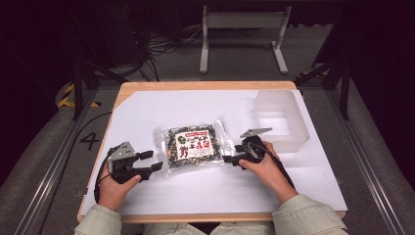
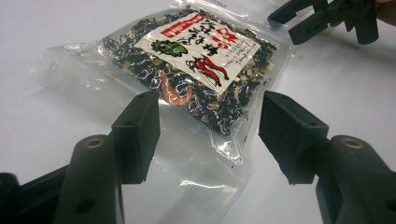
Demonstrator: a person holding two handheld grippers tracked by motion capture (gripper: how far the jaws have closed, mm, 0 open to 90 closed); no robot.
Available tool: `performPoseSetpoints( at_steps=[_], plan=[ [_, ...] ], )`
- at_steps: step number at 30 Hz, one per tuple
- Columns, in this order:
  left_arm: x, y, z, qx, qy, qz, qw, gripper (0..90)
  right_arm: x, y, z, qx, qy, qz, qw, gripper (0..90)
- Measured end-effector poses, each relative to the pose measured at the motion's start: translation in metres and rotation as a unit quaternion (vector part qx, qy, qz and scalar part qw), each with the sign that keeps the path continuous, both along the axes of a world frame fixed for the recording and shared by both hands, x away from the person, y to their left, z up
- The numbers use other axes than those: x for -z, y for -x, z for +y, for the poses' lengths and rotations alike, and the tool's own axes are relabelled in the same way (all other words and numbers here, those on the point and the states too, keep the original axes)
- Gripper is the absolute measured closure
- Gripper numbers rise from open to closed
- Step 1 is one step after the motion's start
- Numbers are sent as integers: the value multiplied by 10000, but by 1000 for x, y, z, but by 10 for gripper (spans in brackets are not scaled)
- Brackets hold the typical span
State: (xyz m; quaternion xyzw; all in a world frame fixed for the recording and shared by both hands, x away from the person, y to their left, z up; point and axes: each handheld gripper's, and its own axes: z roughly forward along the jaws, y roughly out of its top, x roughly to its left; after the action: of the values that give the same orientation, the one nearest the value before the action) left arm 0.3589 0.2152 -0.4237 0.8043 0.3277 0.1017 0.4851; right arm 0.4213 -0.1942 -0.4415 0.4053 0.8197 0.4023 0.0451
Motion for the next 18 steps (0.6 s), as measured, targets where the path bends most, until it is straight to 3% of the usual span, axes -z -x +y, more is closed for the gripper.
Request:
performPoseSetpoints(
  at_steps=[12,18],
  plan=[
    [4,-1,-4,116,-73,115,9998,400,-1,0,1,-27,-101,21,9999,259],
    [9,-4,-8,223,-100,297,9993,402,-5,3,4,-43,-314,-125,9994,268]
  ],
)
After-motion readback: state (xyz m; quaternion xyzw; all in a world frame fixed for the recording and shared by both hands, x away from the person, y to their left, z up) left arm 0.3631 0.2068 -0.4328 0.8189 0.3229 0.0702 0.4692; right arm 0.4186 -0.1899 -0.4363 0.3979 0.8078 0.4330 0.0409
